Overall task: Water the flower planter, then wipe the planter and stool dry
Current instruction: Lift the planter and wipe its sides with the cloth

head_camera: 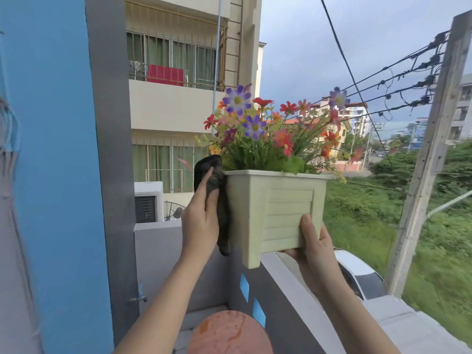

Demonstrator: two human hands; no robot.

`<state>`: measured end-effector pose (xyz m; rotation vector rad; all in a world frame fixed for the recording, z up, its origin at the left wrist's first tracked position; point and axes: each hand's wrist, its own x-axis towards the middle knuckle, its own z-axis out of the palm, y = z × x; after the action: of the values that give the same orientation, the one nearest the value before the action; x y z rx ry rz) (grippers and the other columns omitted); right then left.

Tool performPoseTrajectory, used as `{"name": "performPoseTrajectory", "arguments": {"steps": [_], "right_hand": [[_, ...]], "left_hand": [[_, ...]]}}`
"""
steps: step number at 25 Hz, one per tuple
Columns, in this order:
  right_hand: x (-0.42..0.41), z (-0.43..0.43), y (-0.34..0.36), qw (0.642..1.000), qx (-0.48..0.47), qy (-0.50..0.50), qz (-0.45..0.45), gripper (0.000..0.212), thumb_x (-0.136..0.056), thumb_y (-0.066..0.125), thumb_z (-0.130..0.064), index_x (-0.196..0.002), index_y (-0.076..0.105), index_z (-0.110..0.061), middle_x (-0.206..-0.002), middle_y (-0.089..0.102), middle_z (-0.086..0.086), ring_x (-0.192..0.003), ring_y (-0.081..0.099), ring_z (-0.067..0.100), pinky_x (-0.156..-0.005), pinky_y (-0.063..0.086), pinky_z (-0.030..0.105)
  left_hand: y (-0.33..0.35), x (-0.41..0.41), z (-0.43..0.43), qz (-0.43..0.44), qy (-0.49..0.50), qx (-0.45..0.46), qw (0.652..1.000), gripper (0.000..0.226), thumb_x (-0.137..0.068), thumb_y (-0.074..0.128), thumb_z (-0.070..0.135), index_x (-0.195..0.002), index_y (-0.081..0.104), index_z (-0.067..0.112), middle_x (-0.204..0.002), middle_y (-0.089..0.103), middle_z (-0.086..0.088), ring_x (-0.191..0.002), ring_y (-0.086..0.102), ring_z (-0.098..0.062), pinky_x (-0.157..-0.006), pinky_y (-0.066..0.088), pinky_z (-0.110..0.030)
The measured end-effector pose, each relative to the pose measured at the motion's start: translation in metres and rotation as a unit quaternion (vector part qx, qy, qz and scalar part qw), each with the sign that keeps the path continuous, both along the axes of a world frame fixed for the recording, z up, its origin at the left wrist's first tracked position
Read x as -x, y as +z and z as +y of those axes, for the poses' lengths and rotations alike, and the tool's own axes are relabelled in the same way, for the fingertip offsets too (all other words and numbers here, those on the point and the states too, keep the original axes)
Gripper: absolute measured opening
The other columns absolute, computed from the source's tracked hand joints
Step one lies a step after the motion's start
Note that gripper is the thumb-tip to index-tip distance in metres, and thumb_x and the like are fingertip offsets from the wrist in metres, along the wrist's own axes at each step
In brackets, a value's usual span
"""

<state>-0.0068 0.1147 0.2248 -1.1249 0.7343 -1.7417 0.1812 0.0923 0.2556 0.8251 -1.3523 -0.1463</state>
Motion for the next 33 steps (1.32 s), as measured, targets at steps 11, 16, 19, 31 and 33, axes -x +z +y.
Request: {"name": "performPoseTrajectory", "arguments": {"steps": [11, 16, 19, 31, 33], "right_hand": [[-0.009, -0.004, -0.001, 0.998, -0.024, 0.034, -0.045, 0.1, -0.044, 0.087, -0.061, -0.127, 0.053, -0.018, -0.117, 0.07, 0.007, -0.101, 0.07, 0.025, -0.072, 0.061, 0.04], [-0.007, -0.005, 0.002, 0.994, -0.019, 0.07, -0.078, 0.074, -0.078, 0.053, -0.042, -0.139, 0.041, -0.002, -0.092, 0.063, 0.007, -0.046, 0.058, 0.001, -0.039, 0.045, 0.014], [-0.002, -0.004, 0.011, 0.992, -0.037, 0.101, -0.061, 0.063, -0.08, 0.045, -0.042, -0.132, 0.047, -0.007, -0.069, 0.068, -0.005, -0.035, 0.047, 0.001, -0.033, 0.039, 0.013], [-0.017, -0.002, 0.02, 0.996, -0.061, 0.059, -0.015, 0.055, -0.086, 0.059, -0.043, -0.137, 0.044, -0.029, -0.139, 0.055, 0.011, -0.1, 0.067, 0.024, -0.077, 0.06, 0.041], [-0.028, 0.004, 0.016, 0.993, -0.02, 0.114, 0.017, 0.074, -0.078, 0.055, -0.066, -0.141, 0.042, -0.029, -0.141, 0.054, 0.004, -0.117, 0.062, 0.026, -0.086, 0.058, 0.042]], "left_hand": [[-0.011, -0.018, -0.017, -0.04, 0.055, -0.092, 0.993, 0.039, -0.1, 0.037, 0.033, -0.137, 0.046, 0.026, -0.076, 0.061, -0.006, -0.076, 0.054, -0.028, -0.072, 0.038, -0.033], [0.001, -0.028, -0.01, 0.171, -0.229, -0.271, 0.919, 0.035, -0.089, 0.047, 0.054, -0.102, 0.064, 0.026, -0.092, 0.07, -0.004, -0.095, 0.063, -0.021, -0.091, 0.047, -0.037], [-0.001, -0.026, -0.004, 0.06, -0.216, -0.217, 0.95, 0.051, -0.072, 0.051, 0.065, -0.106, 0.06, 0.028, -0.105, 0.068, 0.006, -0.101, 0.062, -0.009, -0.096, 0.046, -0.035], [-0.008, -0.023, 0.009, 0.02, 0.045, -0.056, 0.997, 0.039, -0.083, 0.052, 0.054, -0.089, 0.057, 0.016, -0.071, 0.062, 0.0, -0.07, 0.057, -0.015, -0.064, 0.042, -0.027], [-0.012, -0.023, 0.008, 0.006, 0.071, -0.041, 0.997, 0.045, -0.083, 0.051, 0.054, -0.096, 0.059, 0.012, -0.079, 0.064, -0.002, -0.078, 0.058, -0.021, -0.069, 0.042, -0.027]]}}
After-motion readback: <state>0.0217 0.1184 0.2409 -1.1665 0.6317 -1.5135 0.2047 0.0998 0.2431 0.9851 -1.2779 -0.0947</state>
